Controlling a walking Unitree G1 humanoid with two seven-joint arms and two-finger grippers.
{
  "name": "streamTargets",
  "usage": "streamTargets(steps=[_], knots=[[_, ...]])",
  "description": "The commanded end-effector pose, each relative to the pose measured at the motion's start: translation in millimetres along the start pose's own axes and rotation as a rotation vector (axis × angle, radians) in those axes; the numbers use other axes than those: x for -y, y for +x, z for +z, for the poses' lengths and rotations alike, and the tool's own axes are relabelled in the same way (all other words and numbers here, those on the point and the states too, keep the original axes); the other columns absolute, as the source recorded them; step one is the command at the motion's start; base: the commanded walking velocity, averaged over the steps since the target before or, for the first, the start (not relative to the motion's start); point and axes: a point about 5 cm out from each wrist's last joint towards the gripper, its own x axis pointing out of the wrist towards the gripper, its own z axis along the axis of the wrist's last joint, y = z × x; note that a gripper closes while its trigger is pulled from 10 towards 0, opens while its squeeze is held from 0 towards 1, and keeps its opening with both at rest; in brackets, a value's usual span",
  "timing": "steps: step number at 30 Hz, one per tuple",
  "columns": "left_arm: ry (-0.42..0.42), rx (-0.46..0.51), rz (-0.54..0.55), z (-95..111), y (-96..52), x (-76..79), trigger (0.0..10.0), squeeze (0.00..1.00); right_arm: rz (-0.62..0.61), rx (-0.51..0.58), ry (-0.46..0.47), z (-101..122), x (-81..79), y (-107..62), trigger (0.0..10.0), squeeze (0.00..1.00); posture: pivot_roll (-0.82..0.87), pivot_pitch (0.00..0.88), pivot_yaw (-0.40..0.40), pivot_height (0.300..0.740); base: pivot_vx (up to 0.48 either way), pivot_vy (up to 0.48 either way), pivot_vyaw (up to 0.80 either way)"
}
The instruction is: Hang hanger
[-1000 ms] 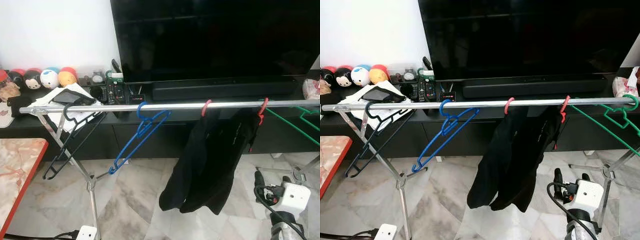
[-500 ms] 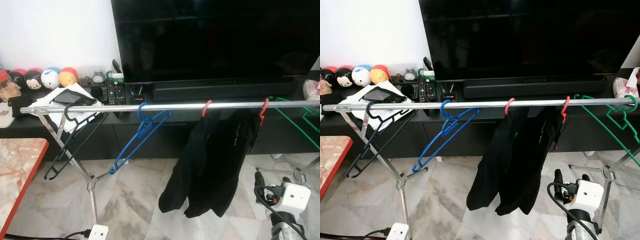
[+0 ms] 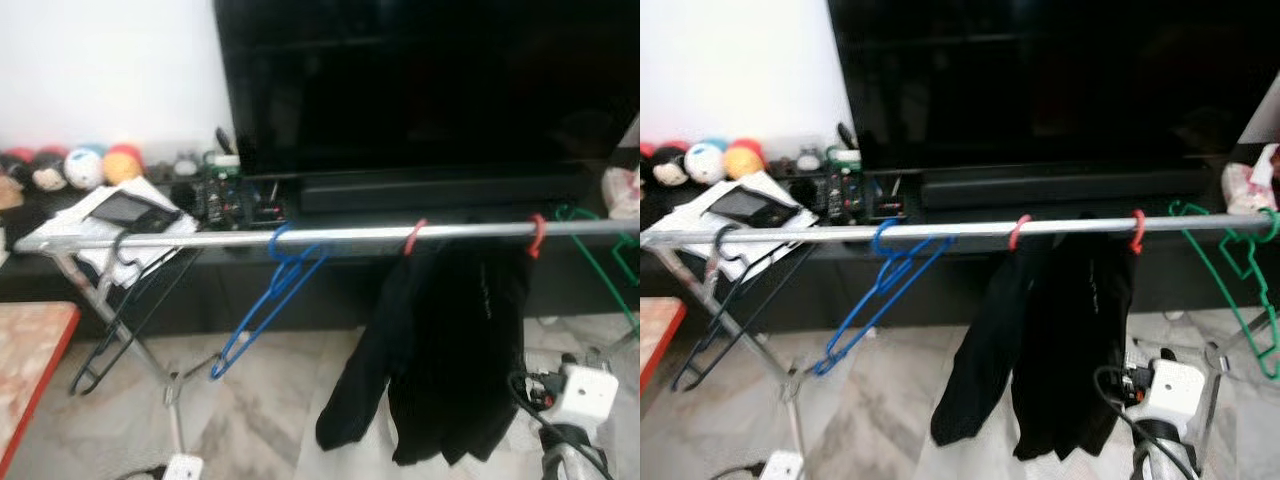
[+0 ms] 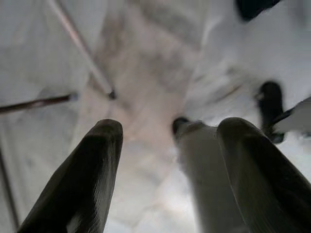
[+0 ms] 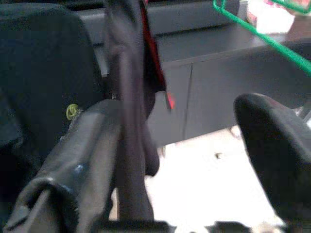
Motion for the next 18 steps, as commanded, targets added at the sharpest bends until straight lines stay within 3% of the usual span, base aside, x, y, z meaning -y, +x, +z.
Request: streamTargets(steps=[1,10,18], knots=[[0.008,-0.008,0.030,-2,-3.0,-18.0,10.0,0.00,0.019,0.016,0.015,4,-7.9,3.3,10.0,0.00,-0.10,0.000,0.000,0.727,0.000,0.000,0.00],[0.013,-0.017,0.045,-3,-5.6,-30.4,10.0,0.00,0.018,0.012,0.012,4,-7.3,5.0,10.0,0.00,-0.11,0.000,0.001,0.727,0.000,0.000,0.00],[0.013,-0.030,0.037,-8,-4.8,-22.1,10.0,0.00,0.005,-0.006,-0.005,6,-5.0,16.1,10.0,0.00,-0.11,0.000,0.001,0.727,0.000,0.000,0.00]])
